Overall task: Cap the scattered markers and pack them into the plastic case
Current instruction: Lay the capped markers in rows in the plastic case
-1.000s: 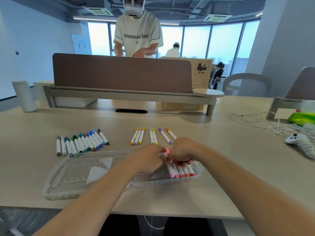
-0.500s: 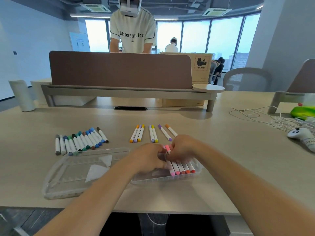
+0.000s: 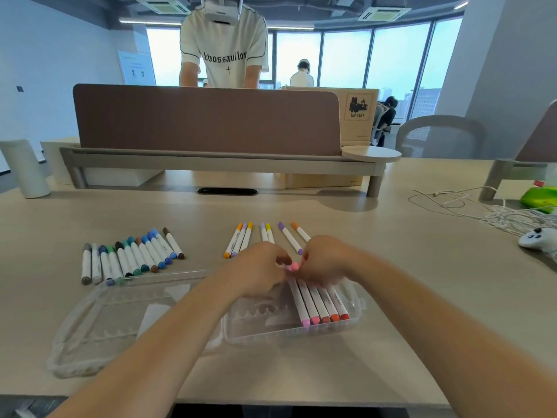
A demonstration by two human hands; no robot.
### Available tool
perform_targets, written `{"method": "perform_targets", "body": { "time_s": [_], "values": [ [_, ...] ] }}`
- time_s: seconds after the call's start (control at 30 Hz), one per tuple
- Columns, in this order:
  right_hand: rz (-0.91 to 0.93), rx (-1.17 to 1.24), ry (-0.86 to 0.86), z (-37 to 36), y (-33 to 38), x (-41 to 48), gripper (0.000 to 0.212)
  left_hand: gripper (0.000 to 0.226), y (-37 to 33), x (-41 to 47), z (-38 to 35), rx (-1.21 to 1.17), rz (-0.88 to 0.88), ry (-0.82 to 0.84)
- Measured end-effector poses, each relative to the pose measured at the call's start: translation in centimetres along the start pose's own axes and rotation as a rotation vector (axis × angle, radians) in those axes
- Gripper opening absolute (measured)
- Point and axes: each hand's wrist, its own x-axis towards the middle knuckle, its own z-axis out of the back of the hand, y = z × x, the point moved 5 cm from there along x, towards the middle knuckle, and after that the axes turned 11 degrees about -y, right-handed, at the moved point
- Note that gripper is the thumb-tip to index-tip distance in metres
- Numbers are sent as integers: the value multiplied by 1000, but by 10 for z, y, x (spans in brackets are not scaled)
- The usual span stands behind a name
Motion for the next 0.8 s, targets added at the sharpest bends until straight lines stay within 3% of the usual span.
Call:
{"method": "perform_targets", "body": {
  "time_s": [0.13,0.23,0.33,0.47,0.63,0.8],
  "values": [
    [-52,-24,-214,7,-7,35,20,21,7,22,9,-54,48,-125],
    [-79,-122,-294,12,-8,55,28,20,13,38,17,-160,98,-199],
    [-88,-164,-356,14,-3,73,18,21,19,52,22,-190,110,-218],
    [-70,-239,-350,13,9,86,8,23,27,62,23,-204,121,-249],
    [-84,-327,-308,10,17,91,23,27,37,59,25,-189,125,-262],
    [-94,-256,-388,13,25,74,11,27,46,41,25,-136,142,-239]
  ]
}}
